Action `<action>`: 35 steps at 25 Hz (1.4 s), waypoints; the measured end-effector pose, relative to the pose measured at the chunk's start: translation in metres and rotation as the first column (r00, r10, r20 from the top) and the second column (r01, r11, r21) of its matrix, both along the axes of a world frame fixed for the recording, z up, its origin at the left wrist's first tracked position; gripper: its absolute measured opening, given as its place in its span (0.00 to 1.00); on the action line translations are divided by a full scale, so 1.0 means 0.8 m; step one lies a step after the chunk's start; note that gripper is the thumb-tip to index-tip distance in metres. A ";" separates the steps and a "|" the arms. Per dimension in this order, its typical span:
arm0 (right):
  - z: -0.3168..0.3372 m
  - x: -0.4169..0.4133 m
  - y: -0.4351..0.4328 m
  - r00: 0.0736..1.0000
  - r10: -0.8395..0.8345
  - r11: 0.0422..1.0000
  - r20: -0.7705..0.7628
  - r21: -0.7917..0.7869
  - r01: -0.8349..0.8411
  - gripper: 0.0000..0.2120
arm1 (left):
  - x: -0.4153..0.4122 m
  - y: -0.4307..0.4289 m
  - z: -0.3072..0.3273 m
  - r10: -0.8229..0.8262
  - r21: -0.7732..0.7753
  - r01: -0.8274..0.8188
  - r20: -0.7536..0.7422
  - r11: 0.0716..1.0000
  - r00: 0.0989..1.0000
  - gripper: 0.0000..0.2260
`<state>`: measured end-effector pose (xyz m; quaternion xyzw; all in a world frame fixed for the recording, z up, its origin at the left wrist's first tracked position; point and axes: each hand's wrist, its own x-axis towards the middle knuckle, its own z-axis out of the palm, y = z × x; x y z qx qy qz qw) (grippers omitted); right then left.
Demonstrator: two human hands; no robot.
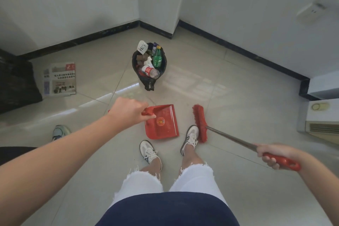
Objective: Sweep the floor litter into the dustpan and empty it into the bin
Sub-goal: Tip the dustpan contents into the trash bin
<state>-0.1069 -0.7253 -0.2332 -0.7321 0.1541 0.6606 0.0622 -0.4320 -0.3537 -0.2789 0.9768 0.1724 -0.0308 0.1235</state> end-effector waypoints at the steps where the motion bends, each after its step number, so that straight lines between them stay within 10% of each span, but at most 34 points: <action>1: 0.000 0.002 -0.002 1.000 0.013 1.000 0.019 -0.001 -0.013 0.31 | 0.004 -0.001 0.002 0.002 0.003 -0.002 -0.009 1.000 1.000 0.22; 8: 0.054 0.041 -0.032 0.995 0.097 0.995 0.005 0.017 -0.097 0.32 | 0.038 -0.022 0.015 -0.026 0.023 0.029 -0.097 0.999 0.995 0.23; 15: 0.163 0.090 -0.084 0.997 -0.040 0.999 0.060 0.017 0.039 0.54 | 0.074 -0.028 0.031 -0.036 0.110 0.065 -0.252 0.992 0.967 0.22; 19: 0.144 0.030 -0.090 0.975 -0.056 0.997 0.215 0.071 0.041 0.32 | 0.076 -0.014 0.041 -0.088 0.051 0.091 -0.051 0.995 0.995 0.23; 23: 0.087 -0.012 -0.096 0.944 -0.118 0.992 0.307 0.078 0.098 0.31 | 0.066 -0.003 0.033 -0.177 0.023 0.177 0.023 0.984 0.984 0.18; 35: -0.047 -0.119 -0.007 0.918 -0.359 0.933 0.171 0.083 0.350 0.08 | 0.098 -0.032 0.000 -0.410 0.070 0.410 -0.016 0.909 0.912 0.22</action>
